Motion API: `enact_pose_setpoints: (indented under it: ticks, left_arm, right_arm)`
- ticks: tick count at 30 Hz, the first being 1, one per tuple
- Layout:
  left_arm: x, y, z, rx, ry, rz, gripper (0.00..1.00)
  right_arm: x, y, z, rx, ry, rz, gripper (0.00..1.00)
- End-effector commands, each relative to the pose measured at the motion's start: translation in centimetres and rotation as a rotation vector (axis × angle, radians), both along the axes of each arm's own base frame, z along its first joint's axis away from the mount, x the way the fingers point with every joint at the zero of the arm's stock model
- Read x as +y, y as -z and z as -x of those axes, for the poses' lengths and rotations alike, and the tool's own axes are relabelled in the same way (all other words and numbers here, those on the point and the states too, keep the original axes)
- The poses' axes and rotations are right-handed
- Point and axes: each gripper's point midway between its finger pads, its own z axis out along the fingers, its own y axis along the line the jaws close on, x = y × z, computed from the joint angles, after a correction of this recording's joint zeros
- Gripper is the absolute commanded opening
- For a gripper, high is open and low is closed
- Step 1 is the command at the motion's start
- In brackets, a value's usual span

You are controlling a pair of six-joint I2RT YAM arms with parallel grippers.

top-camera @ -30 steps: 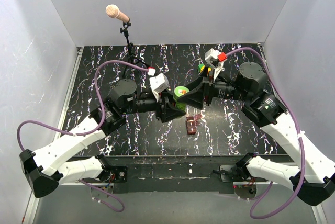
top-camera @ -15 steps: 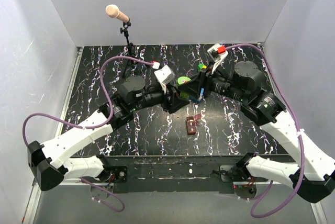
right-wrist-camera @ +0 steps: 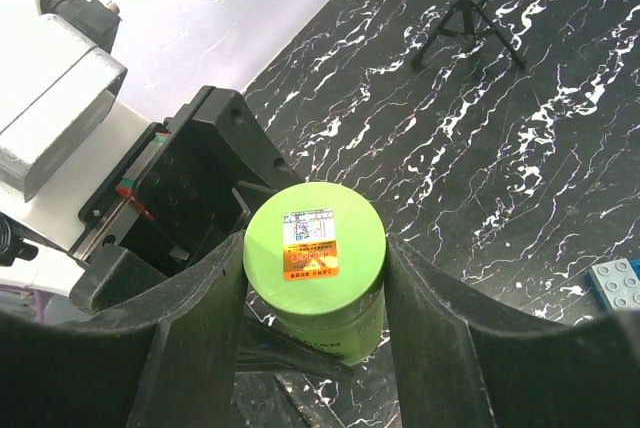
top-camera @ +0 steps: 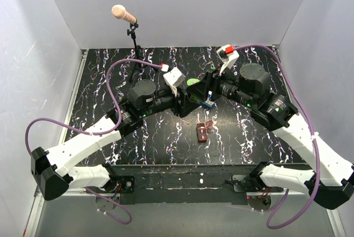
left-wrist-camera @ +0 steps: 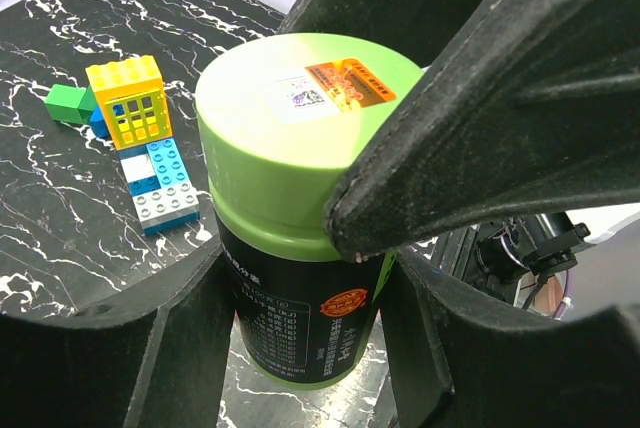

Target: Sort the pills into containers

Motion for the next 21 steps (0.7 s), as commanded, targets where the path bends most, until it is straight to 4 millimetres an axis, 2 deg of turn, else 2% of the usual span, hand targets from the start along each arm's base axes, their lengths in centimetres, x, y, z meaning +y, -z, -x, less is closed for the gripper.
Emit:
enact_pose_setpoints:
  ticks: [1, 2, 4, 5, 6, 11, 15, 21]
  left_arm:
    - [2.2, -6.4, -3.3, -0.112, -0.194, 0.157, 0.0]
    - [2.3, -6.3, -3.3, -0.111, -0.193, 0.154, 0.0]
    - [2.5, -6.1, -3.1, -0.106, -0.194, 0.144, 0.0]
    - [2.5, -5.9, -3.1, -0.105, -0.192, 0.138, 0.0]
    - [2.6, -5.8, -3.0, -0.103, -0.189, 0.13, 0.0]
    - [3.5, -4.8, -2.1, -0.086, -0.181, 0.094, 0.0]
    - [3.6, -4.8, -0.1, -0.1, -0.095, 0.081, 0.0]
    - [2.5, -5.6, 5.9, -0.142, 0.234, 0.097, 0.0]
  right_arm:
    - [-0.9, 1.1, 3.1, 0.059, -0.065, 0.044, 0.48]
    - [-1.1, 0.9, 3.2, 0.051, -0.067, 0.037, 0.53]
    - [-1.4, 0.2, 3.6, 0.024, -0.074, 0.016, 0.66]
    - [-1.7, -0.3, 3.8, 0.011, -0.071, 0.005, 0.76]
    - [-1.8, -0.4, 4.0, 0.003, -0.072, 0.001, 0.81]
    - [-3.2, -1.9, 5.0, -0.061, -0.075, -0.027, 0.85]
    - [-4.2, -2.9, 6.0, -0.126, -0.091, -0.041, 0.89]
    - [-3.4, -4.1, 8.8, -0.208, -0.278, -0.059, 0.91]
